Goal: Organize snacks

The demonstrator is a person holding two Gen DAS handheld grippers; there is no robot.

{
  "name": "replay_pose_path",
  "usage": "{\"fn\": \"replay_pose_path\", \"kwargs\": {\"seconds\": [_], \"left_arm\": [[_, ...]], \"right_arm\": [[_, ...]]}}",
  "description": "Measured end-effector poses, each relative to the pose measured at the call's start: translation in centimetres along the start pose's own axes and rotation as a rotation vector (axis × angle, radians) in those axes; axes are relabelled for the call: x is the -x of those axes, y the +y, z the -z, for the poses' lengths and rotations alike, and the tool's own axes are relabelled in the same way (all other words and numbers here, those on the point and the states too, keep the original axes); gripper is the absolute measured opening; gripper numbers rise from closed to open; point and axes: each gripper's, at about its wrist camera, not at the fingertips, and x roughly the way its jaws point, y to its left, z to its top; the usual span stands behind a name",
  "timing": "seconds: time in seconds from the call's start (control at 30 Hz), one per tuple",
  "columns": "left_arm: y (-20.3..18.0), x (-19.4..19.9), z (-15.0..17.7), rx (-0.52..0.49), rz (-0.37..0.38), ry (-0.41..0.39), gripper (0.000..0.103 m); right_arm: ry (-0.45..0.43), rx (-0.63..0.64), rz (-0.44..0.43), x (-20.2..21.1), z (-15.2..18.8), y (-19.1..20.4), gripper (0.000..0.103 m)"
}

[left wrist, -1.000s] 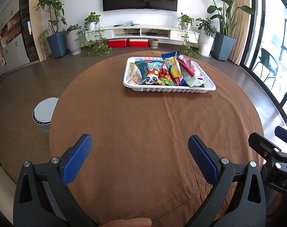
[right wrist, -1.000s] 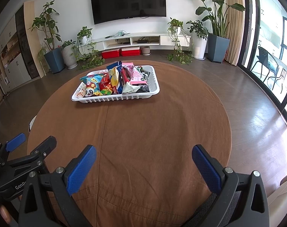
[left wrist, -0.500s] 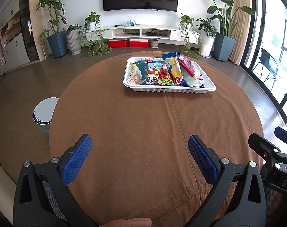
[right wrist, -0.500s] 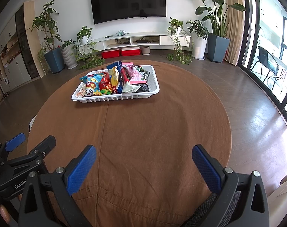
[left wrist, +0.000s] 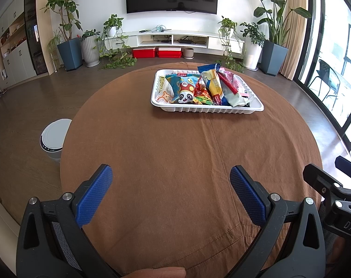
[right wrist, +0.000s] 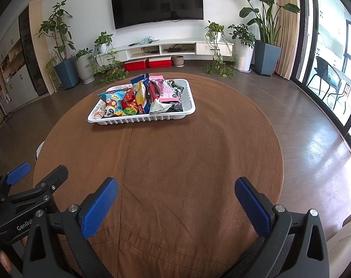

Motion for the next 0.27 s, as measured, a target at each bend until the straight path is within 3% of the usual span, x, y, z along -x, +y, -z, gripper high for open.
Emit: {"fn": "replay_pose_path", "kwargs": {"seconds": [0.27], "left_arm": [[0.18, 0.15, 0.45, 0.022, -0.008, -0.019, 0.103]], "right_arm": [[0.002, 0.0, 0.002, 0.1, 0.31, -0.19, 0.103]]}}
